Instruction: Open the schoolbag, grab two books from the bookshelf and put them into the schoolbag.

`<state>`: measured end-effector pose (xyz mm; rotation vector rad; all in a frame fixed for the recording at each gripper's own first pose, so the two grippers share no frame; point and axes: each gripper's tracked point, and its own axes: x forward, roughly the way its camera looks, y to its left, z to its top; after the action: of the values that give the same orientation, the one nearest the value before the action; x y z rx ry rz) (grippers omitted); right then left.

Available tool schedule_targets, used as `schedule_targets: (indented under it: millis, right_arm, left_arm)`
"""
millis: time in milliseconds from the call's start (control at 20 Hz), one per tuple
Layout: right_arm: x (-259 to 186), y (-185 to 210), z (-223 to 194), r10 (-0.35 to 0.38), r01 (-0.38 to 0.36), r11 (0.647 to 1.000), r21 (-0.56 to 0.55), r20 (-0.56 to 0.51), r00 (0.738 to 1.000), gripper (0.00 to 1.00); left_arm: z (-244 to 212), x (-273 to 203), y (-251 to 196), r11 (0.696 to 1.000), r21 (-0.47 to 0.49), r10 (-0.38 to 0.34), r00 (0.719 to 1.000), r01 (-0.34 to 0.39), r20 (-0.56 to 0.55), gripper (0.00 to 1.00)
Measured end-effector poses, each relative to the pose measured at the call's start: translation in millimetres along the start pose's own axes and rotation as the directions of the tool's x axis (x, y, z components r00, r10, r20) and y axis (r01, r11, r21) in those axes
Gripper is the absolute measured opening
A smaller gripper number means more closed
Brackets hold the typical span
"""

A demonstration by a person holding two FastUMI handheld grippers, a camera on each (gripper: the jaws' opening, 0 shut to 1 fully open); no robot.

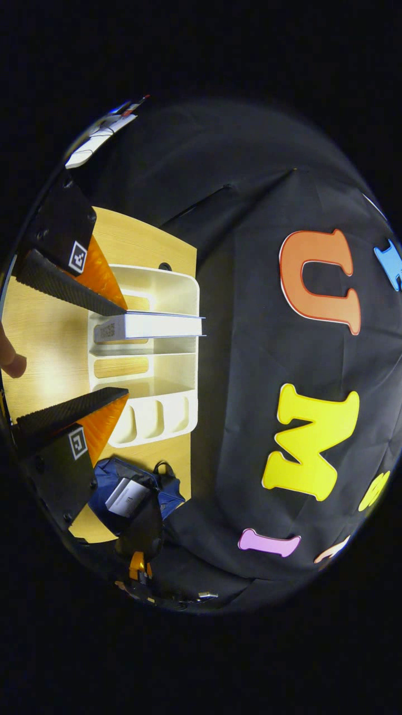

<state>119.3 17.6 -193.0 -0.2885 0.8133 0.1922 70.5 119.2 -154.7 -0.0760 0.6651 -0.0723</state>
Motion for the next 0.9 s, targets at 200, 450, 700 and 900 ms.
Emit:
schedule_targets:
  millis: [200,450,700,900]
  right_arm:
    - [-1,-1,1,0.005,-0.005,1.000,-0.001,0.000,1.000,0.00]
    - [-2,5,3,0.023,-0.023,1.000,-0.013,0.000,1.000,0.00]
    - [-2,5,1,0.043,-0.043,0.999,-0.008,0.001,0.999,0.01]
    - [-4,3,-6,0.058,-0.058,0.998,-0.023,-0.001,0.998,0.01]
  left_arm:
    - [8,39,21,0.998,0.044,0.042,0.991,-0.037,-0.124,0.84]
    - [10,83,30,1.000,-0.006,0.024,0.963,-0.027,-0.270,0.84]
    - [16,112,36,0.998,0.013,0.058,0.920,-0.058,-0.387,0.80]
    - [9,132,58,0.992,0.038,0.126,0.866,-0.123,-0.484,0.76]
